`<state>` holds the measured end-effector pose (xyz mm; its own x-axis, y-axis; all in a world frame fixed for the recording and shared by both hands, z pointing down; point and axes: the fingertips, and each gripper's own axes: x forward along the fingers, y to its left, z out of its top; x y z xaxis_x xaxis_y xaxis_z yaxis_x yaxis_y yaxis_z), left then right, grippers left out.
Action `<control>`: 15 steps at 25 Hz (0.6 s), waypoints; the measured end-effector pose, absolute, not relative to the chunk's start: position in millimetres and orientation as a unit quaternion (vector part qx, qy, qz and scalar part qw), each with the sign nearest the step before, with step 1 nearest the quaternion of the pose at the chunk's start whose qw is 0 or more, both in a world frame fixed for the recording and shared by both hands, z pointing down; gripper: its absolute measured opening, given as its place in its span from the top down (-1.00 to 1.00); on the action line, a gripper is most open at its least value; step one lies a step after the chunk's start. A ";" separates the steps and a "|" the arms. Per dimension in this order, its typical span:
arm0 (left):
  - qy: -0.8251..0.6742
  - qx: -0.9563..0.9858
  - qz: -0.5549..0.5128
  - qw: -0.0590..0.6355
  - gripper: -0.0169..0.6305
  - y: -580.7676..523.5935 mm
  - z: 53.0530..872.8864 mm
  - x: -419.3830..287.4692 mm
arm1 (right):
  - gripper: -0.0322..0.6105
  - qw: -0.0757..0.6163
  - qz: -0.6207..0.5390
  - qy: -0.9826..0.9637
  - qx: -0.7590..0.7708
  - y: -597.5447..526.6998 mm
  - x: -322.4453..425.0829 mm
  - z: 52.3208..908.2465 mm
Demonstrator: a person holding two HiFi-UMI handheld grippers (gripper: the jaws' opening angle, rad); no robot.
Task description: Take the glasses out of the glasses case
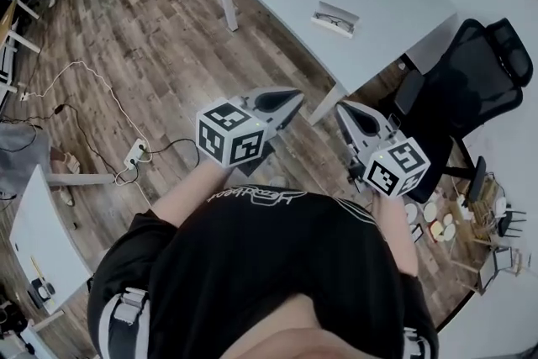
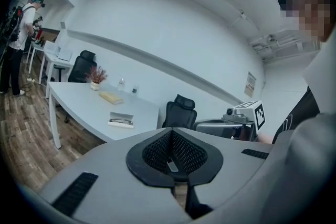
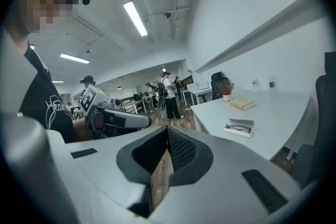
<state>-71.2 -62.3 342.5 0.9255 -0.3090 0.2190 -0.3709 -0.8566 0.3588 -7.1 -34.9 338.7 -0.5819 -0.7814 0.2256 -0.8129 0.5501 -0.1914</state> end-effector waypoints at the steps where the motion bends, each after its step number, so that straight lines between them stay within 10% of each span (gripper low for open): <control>1: -0.173 0.961 0.076 0.203 0.92 -68.1 344.0 -70.9 | 0.87 0.057 0.141 -0.876 0.457 -40.3 -6.8 340.9; 15: -0.159 0.965 0.087 0.189 0.92 -125.0 349.2 -28.1 | 0.87 0.061 0.130 -0.873 0.467 -102.0 36.4 344.4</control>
<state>-28.1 -125.0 349.2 0.9340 -0.2750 0.2280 -0.3407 -0.8777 0.3370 36.4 -102.0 344.4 -0.5568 -0.7986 0.2286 -0.8305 0.5305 -0.1695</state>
